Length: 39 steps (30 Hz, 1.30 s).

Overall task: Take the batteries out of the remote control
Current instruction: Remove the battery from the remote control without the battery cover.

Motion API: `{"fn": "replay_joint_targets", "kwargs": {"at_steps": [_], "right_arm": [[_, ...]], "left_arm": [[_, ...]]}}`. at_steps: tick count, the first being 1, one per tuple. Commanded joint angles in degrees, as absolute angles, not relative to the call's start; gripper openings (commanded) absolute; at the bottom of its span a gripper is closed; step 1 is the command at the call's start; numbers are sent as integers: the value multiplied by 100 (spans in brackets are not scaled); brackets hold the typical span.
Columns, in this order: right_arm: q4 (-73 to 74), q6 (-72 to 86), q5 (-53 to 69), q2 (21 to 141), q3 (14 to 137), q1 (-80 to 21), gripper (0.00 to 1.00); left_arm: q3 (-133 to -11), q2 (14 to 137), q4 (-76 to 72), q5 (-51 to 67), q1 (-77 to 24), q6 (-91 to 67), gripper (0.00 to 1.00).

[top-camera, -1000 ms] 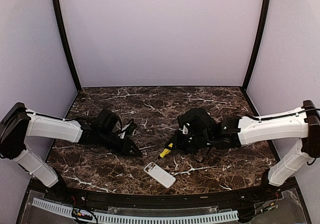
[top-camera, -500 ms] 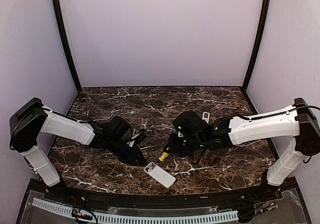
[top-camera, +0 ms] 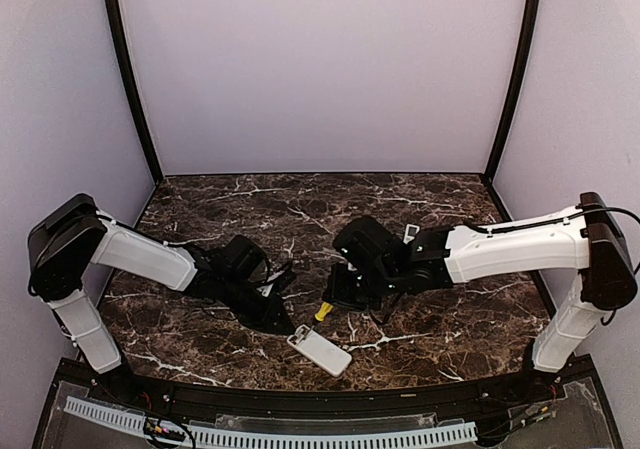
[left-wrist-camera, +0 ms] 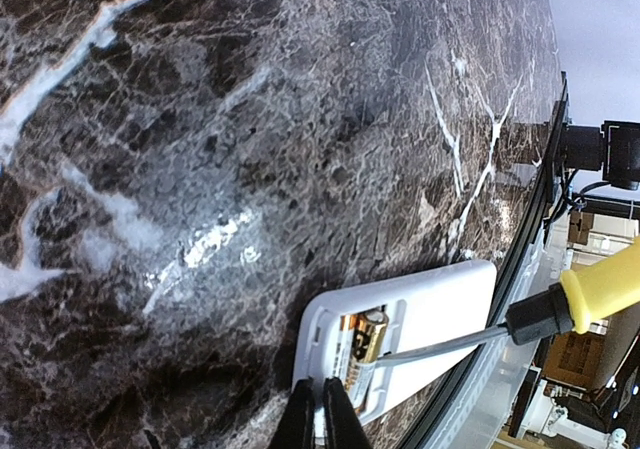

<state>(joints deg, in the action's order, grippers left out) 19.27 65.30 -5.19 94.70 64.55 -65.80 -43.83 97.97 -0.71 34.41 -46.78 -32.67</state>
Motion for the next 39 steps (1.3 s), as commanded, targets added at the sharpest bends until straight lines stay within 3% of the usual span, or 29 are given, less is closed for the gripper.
{"fn": "replay_joint_targets", "kwargs": {"at_steps": [1, 26, 39], "right_arm": [[1930, 6694, -807, 9694, 6483, -6667, 0], [1751, 6831, -1841, 9474, 6493, -6767, 0], [-363, 6881, -2189, 8435, 5189, -6652, 0]], "left_arm": [[-4378, 9953, 18, 3608, -4780, -3287, 5], [-4367, 10026, -261, 3756, -4860, -3470, 3], [-3797, 9415, -481, 3245, -4545, -4017, 3]]}}
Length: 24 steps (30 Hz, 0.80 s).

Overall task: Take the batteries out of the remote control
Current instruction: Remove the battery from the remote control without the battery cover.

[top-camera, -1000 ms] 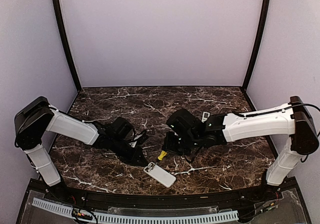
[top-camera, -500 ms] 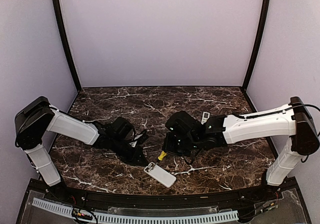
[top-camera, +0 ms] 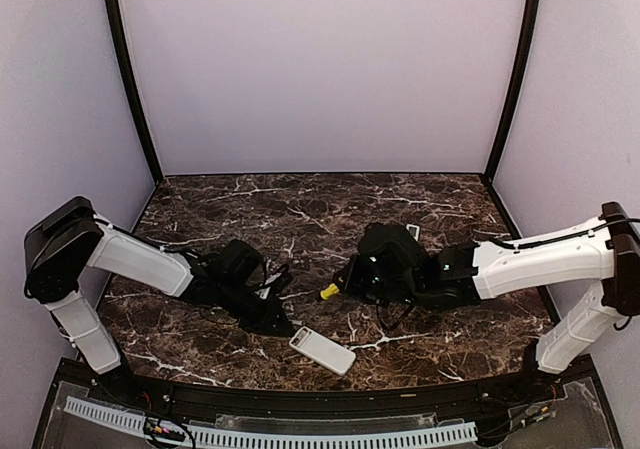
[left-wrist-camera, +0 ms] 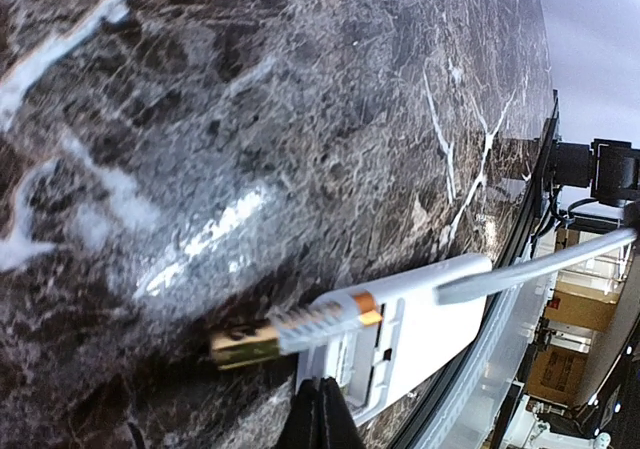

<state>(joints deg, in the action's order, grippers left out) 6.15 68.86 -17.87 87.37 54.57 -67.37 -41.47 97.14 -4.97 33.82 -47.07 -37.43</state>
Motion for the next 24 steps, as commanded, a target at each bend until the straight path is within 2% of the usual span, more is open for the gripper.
{"fn": "replay_joint_targets", "kwargs": {"at_steps": [1, 12, 19, 24], "right_arm": [[-339, 6878, -2207, 8413, 5188, -6645, 0], [610, 6606, -2227, 8324, 5451, -6652, 0], [458, 5952, -1451, 8201, 5288, -6641, 0], [568, 5064, -1108, 8238, 5370, -6637, 0]], "left_arm": [[-3709, 9357, -478, 3222, -4492, -4034, 3], [-3629, 8508, -191, 2948, -4184, -3640, 9], [-3660, 8416, -350, 3185, -4286, -3635, 23], [-3584, 8412, -329, 3220, -4452, -4098, 36]]}}
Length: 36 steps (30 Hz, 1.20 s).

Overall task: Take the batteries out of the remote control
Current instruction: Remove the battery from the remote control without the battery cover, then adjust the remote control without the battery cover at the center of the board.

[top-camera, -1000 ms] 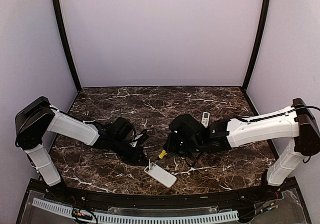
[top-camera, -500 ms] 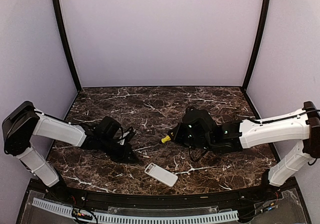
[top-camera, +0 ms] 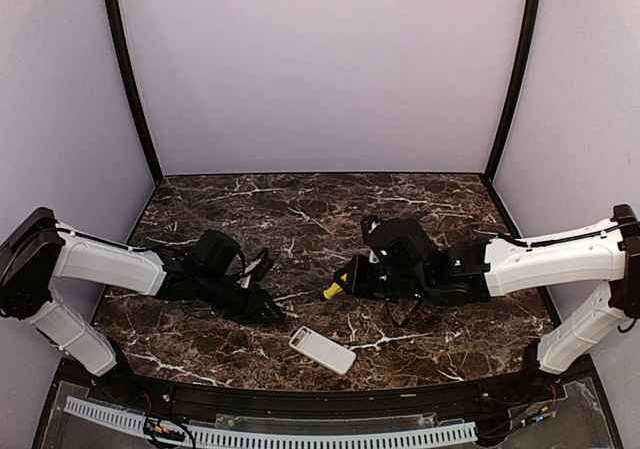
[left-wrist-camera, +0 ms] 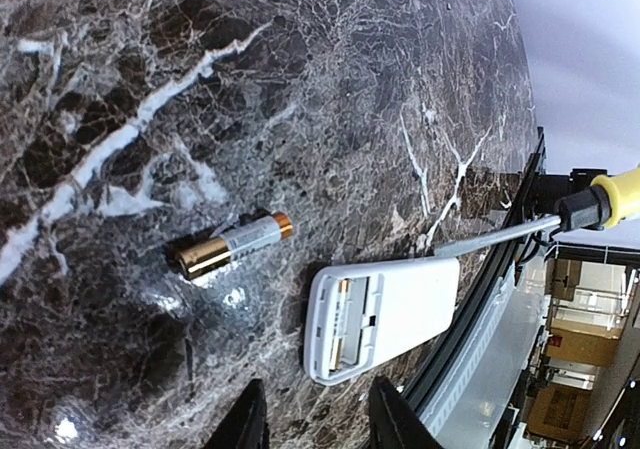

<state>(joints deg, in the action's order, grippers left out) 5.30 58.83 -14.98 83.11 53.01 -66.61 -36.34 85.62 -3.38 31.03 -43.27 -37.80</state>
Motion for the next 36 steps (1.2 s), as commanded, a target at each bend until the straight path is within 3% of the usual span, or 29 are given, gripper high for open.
{"fn": "replay_joint_targets", "kwargs": {"at_steps": [1, 7, 15, 26, 36], "right_arm": [[677, 4947, -1089, 8257, 5426, -6639, 0], [1198, 4806, -1326, 8270, 5591, -6593, 0], [1005, 4727, -1379, 8030, 5499, -6524, 0], [770, 4986, -1544, 7504, 5007, -6511, 0], [839, 5054, -1646, 7364, 4906, -6513, 0]], "left_arm": [[-3558, 8411, -377, 3253, -4495, -4336, 38], [-3347, 8502, -790, 3462, -4846, -5478, 48], [-3281, 9059, -1620, 3489, -5431, -6486, 50], [-3803, 9782, -1483, 3337, -5464, -6100, 50], [-4974, 10138, -216, 2760, -5387, -4764, 50]]}}
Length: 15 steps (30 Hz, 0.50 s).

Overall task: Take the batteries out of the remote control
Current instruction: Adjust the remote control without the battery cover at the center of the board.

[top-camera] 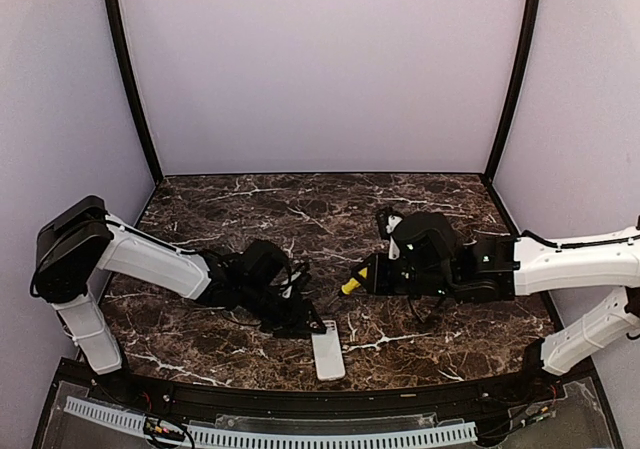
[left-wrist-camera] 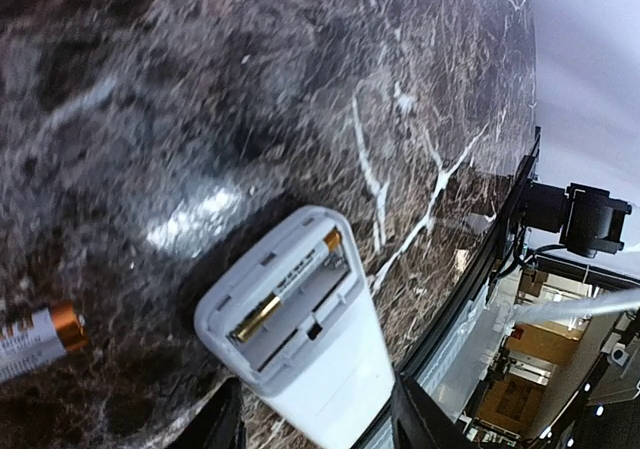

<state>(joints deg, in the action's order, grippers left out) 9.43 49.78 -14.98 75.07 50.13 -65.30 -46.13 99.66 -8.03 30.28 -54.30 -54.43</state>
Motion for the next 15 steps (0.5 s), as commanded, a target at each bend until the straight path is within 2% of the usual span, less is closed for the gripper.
{"fn": "replay_joint_targets", "kwargs": {"at_steps": [1, 8, 15], "right_arm": [[888, 5116, -1668, 7353, 4897, -6508, 0], [1303, 5598, -1903, 7147, 4745, -6507, 0], [1326, 5641, -1803, 7087, 4584, -6511, 0]], "left_arm": [[-5071, 10193, -252, 2795, -5388, -4682, 50], [-5416, 10478, -225, 3129, -5382, -4247, 50], [-5520, 10020, 871, 2335, -5442, -3765, 51]]}}
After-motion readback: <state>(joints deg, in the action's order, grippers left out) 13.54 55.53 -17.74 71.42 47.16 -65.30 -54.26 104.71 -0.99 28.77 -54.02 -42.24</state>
